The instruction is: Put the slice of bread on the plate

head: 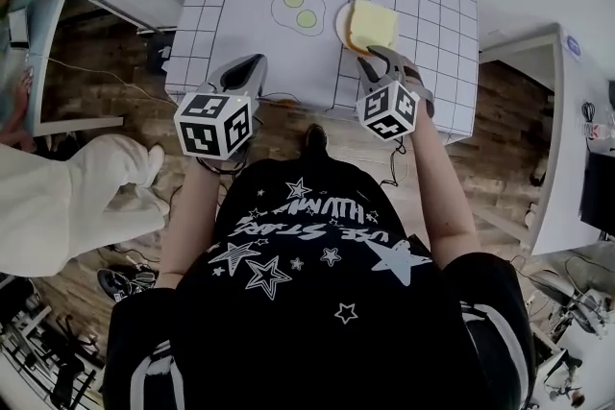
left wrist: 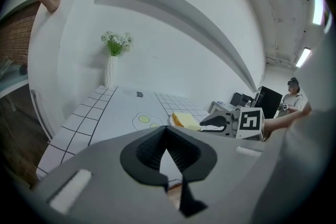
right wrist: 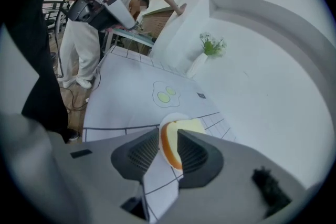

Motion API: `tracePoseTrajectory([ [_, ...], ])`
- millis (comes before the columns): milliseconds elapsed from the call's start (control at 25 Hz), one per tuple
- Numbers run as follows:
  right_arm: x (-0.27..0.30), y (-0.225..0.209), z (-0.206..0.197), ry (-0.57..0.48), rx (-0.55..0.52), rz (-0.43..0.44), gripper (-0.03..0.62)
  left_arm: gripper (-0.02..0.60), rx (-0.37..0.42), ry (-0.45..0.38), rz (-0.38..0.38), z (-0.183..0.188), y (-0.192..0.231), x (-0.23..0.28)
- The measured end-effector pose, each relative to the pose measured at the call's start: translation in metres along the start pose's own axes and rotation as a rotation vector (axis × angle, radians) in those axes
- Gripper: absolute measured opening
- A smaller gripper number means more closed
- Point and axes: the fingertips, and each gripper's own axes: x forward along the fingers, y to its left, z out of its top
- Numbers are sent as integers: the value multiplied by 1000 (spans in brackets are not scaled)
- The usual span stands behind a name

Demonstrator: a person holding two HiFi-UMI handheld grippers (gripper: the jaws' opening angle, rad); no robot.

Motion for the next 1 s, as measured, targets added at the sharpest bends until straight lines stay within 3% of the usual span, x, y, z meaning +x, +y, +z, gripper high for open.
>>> tracePoseTrajectory([
  [200,-28,17,21,-9,112,-42,117,8,10,16,-41,-12,5,-24],
  [560,-73,67,47,14,197,-115,114,8,68,14,-149,-28,-3,-62],
  [880,-129,96,59,2,443,-218,43,9,86,43,-259,-52,-8,-87],
  [1000,-147,108,52,32,474,-242,37,9,84,58,-286,-62,-13,-91],
])
